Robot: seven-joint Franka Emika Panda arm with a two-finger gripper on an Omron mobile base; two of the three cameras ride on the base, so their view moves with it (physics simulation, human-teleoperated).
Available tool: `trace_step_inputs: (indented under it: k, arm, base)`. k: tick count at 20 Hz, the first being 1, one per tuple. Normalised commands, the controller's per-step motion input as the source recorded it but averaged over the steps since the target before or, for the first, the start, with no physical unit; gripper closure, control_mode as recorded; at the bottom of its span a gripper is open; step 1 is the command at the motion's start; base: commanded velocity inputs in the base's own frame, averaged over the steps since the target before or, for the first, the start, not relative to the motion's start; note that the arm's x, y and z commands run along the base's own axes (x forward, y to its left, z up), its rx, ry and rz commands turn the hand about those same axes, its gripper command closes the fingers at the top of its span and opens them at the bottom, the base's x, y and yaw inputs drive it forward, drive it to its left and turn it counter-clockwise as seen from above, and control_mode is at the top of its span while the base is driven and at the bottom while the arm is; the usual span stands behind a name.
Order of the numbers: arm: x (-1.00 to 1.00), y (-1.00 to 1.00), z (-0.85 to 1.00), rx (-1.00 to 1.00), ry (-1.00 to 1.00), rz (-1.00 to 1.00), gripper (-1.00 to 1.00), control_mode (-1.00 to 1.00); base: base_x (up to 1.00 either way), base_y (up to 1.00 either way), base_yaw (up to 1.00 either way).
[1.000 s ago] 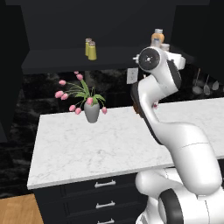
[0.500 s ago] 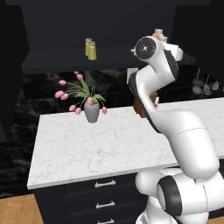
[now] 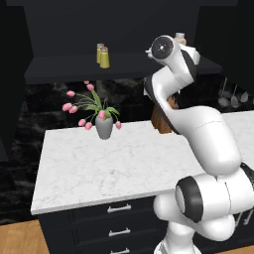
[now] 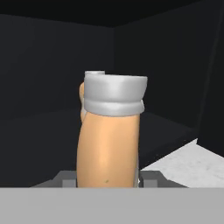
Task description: Put the shaker and condiment bottle from the counter next to their counterparts in the cabinet.
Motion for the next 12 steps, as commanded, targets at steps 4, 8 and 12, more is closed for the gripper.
trace_step_inputs:
  k: [4, 8, 12]
  arm:
    - [0.47, 0.0, 0.0, 0.05, -0.06, 0.01, 1.0, -1.0]
    - [0.38, -0.07, -0.08, 0.0, -0.09, 0.03, 1.0, -1.0]
    - [0.41, -0.06, -0.1, 0.0, -0.08, 0.02, 1.0, -1.0]
  base:
    - [0.0, 0.0, 0.0]
    - [0.0, 0.0, 0.0]
    - [0.0, 0.0, 0.0]
